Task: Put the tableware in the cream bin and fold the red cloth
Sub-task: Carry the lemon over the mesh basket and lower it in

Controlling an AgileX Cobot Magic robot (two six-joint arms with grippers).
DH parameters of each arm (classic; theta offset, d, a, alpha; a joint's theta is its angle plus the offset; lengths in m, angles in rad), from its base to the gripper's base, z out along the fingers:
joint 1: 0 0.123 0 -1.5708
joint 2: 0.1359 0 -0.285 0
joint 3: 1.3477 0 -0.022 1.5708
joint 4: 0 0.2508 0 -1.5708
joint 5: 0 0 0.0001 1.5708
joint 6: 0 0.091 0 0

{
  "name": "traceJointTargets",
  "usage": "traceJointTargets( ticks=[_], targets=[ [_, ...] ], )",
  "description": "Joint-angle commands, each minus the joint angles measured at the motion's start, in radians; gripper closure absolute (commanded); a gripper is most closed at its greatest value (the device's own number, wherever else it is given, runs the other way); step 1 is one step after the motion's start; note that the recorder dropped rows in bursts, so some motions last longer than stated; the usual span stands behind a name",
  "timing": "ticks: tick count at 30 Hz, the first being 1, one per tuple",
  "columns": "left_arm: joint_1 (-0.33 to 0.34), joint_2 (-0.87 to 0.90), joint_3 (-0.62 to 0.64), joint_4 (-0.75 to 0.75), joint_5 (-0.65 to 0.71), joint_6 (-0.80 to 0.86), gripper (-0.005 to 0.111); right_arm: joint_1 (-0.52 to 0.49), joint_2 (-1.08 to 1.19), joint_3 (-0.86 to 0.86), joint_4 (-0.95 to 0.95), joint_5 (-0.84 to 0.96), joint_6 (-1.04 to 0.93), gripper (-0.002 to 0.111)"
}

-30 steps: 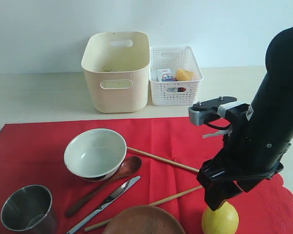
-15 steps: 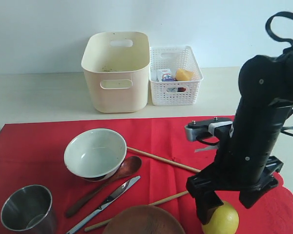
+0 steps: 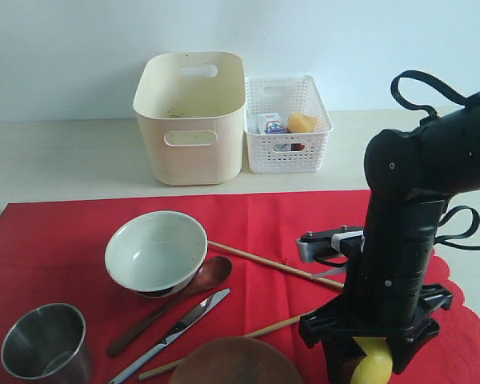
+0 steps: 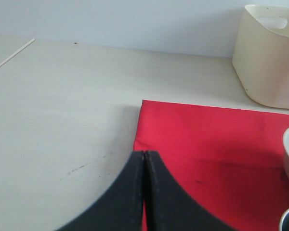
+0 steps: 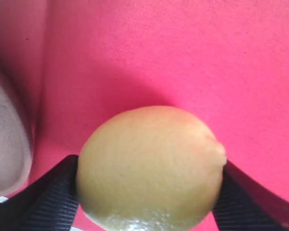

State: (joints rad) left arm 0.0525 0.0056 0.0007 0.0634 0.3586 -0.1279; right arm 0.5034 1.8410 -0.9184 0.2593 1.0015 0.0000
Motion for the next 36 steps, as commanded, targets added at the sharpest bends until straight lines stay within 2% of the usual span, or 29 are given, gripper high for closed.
traceJointTargets(
  ticks=[1, 15, 26, 36],
  targets=[
    [-0.005, -0.006, -0.001, 0.006, -0.006, 0.000, 0.106, 0.003, -0.014, 0.004, -0.071, -0.029, -0.005, 0.108],
    [-0.005, -0.006, -0.001, 0.006, -0.006, 0.000, 0.106, 0.003, -0.245, -0.042, -0.085, -0.039, -0.037, 0.108],
    [-0.005, -0.006, -0.001, 0.006, -0.006, 0.000, 0.106, 0.002, -0.289, -0.261, -0.091, -0.128, -0.051, 0.108],
    [-0.005, -0.006, -0.001, 0.006, -0.006, 0.000, 0.106, -0.013, -0.196, -0.484, -0.224, -0.172, 0.005, 0.108]
  ],
)
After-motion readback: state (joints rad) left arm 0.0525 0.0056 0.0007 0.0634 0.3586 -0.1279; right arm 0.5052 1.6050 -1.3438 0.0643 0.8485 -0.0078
